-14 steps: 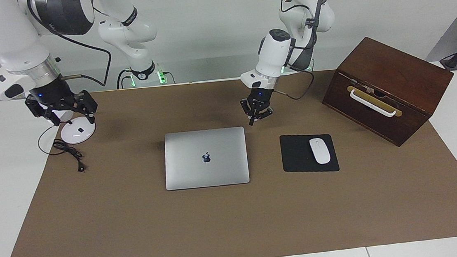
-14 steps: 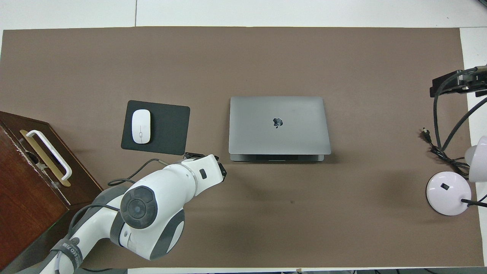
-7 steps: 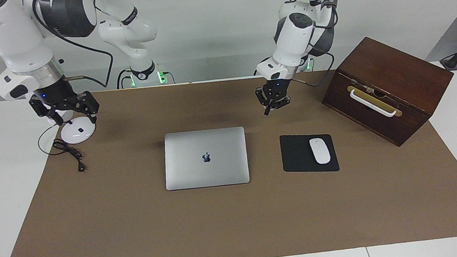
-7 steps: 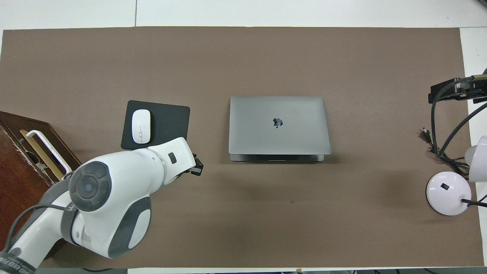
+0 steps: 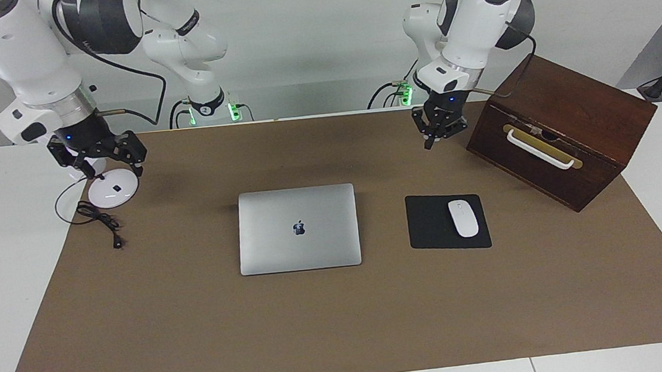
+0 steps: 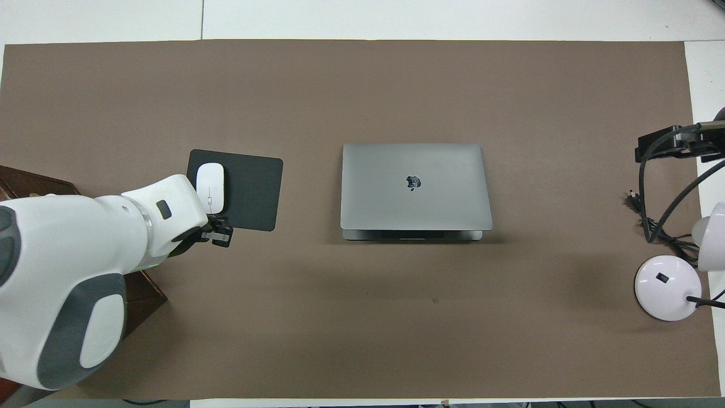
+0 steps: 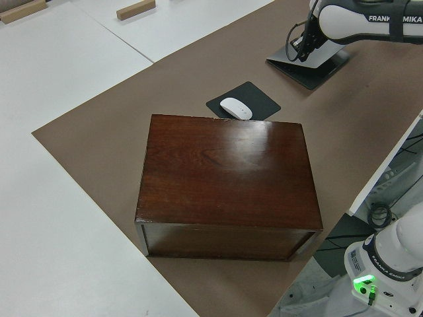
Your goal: Close laptop with both arms
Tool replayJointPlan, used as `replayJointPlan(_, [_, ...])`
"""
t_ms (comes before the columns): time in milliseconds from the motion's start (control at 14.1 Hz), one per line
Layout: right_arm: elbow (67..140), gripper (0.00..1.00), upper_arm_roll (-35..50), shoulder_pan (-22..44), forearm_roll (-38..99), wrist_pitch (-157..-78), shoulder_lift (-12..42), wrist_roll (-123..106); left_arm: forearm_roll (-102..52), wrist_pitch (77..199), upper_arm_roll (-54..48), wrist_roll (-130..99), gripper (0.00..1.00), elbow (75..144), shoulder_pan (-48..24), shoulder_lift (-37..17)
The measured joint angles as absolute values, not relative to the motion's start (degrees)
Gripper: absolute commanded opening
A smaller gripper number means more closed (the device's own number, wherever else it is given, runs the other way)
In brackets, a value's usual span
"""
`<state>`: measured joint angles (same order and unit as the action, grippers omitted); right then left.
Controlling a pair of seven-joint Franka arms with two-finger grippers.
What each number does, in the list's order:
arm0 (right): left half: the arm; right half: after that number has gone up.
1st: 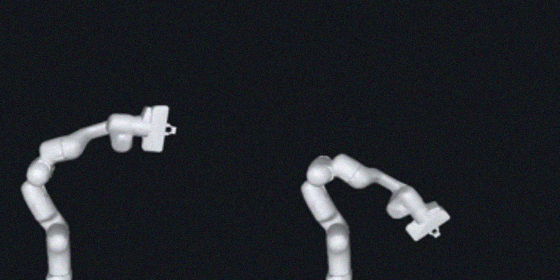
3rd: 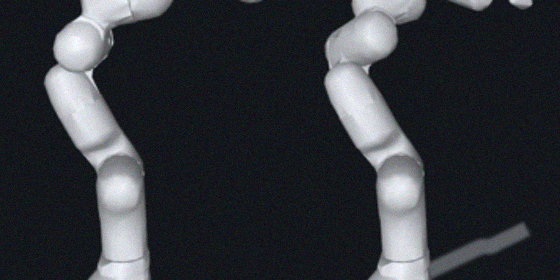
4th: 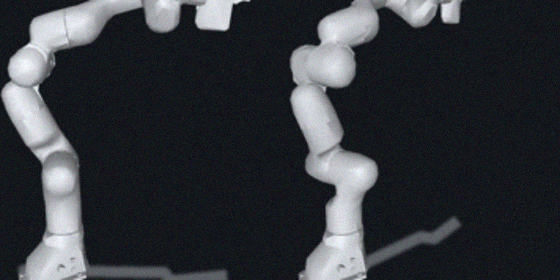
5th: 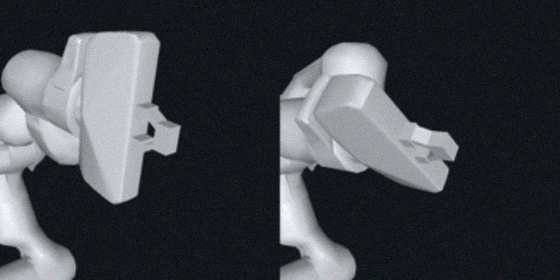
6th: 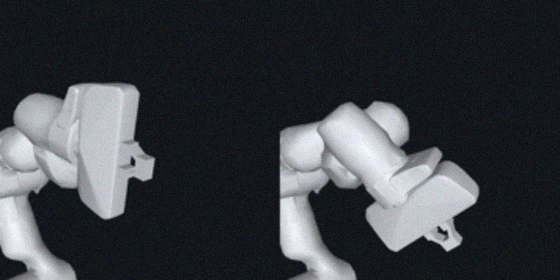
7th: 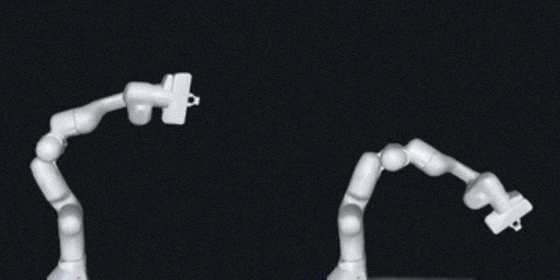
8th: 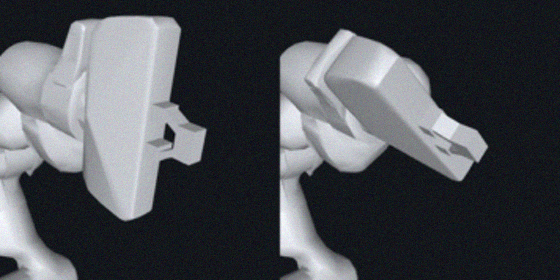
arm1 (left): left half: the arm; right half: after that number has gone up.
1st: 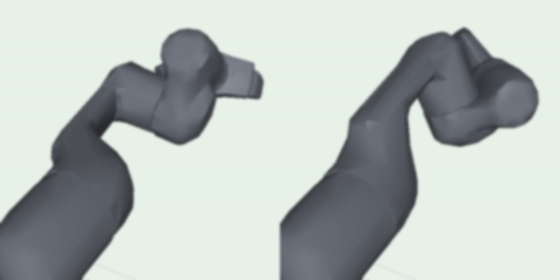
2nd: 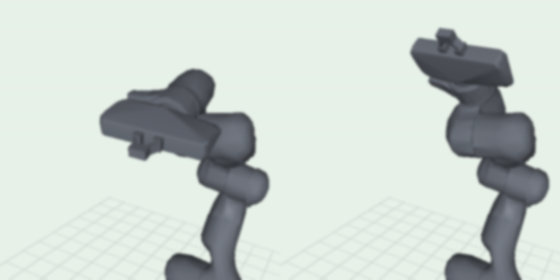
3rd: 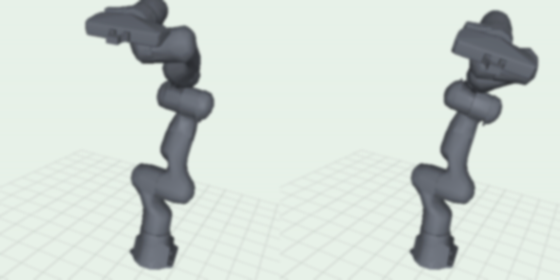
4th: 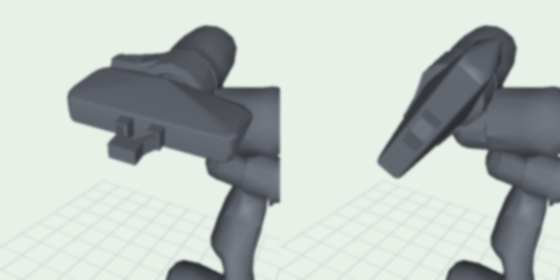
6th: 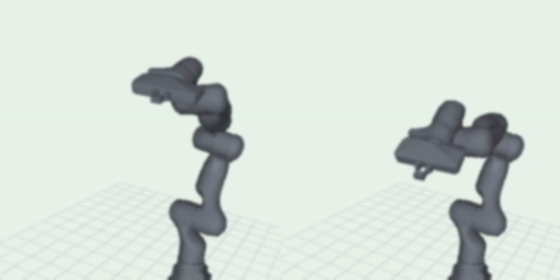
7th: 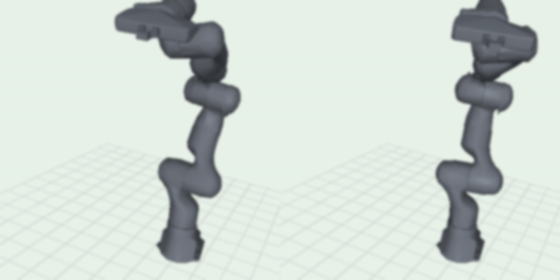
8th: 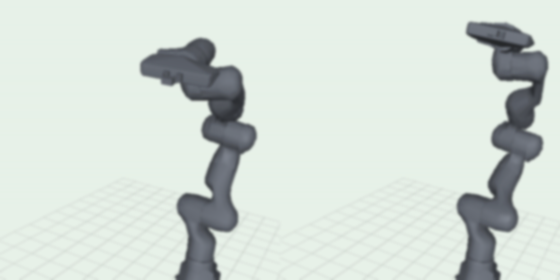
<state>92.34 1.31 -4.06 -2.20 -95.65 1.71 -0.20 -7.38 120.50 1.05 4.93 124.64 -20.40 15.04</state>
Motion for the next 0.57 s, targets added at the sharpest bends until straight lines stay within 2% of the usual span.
replayJointPlan(425, [92.5,1.0,1.4,-4.1,-2.2,-95.7,1.6,-0.2,-2.1,107.7,1.1,10.5,0.0,114.0,-10.8,15.1])
replayJointPlan(496, [92.5,1.0,1.4,-4.1,-2.2,-95.7,1.6,-0.2,-2.0,106.8,1.2,11.1,0.18,113.4,-9.7,15.1])
replayJointPlan(566, [92.5,1.0,1.4,-4.1,-2.2,-95.7,1.6,-0.2,-1.6,106.2,1.2,11.3,0.68,113.0,-8.6,15.1])
